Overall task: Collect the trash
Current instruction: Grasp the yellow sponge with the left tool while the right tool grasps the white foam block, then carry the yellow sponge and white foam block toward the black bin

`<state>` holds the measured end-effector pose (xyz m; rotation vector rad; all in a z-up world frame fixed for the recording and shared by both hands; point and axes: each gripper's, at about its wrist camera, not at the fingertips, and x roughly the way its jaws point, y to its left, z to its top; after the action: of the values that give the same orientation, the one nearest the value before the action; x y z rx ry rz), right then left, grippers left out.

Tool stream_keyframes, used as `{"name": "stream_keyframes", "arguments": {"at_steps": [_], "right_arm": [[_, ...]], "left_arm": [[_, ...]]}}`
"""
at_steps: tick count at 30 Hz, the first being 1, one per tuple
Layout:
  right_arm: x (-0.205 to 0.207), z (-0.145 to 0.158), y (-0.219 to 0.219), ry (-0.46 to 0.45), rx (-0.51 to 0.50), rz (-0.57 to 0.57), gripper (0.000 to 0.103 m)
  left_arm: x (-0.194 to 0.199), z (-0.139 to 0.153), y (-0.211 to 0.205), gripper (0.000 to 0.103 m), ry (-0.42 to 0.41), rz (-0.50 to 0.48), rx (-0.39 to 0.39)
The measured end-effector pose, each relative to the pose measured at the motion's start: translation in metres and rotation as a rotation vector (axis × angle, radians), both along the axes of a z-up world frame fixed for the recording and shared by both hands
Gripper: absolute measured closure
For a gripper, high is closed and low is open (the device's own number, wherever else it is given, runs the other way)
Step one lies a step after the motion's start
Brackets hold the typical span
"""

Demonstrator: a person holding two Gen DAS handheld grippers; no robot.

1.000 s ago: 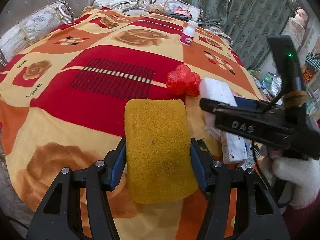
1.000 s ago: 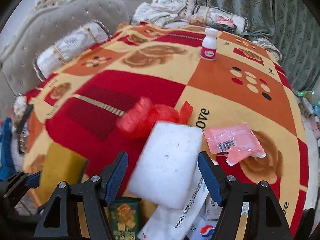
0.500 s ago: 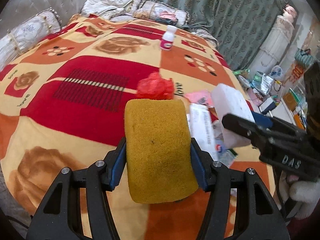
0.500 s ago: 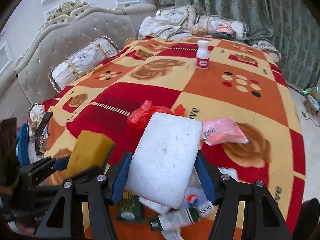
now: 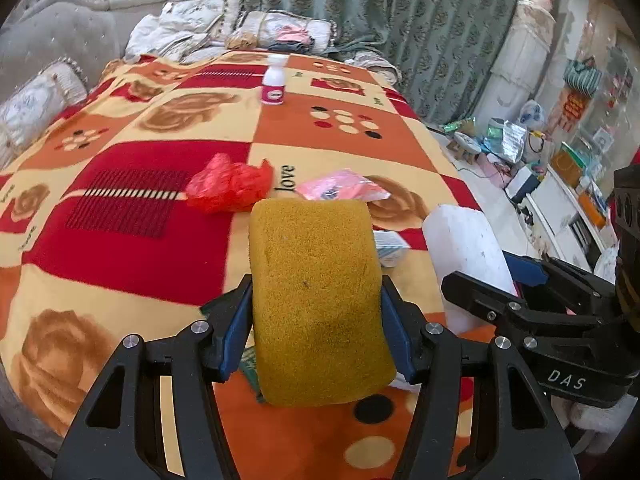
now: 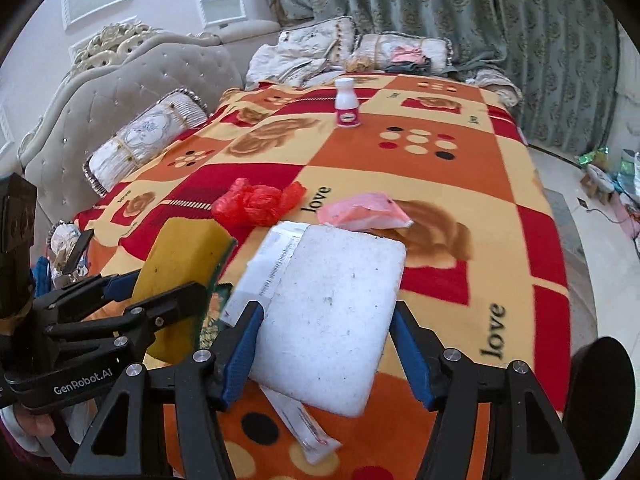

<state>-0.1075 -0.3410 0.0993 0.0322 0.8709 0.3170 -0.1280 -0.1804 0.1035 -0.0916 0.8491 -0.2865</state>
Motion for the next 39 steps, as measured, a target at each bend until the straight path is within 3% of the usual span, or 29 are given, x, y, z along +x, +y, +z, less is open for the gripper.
{"name": "stream_keyframes", "arguments": {"at_steps": [39], "right_arm": [[-0.063, -0.008, -0.136, 0.010, 0.009, -0.244, 0.040]], "left_arm": [[-0.018, 0.008, -0.132, 0.045, -0.041, -0.198, 0.086]]}}
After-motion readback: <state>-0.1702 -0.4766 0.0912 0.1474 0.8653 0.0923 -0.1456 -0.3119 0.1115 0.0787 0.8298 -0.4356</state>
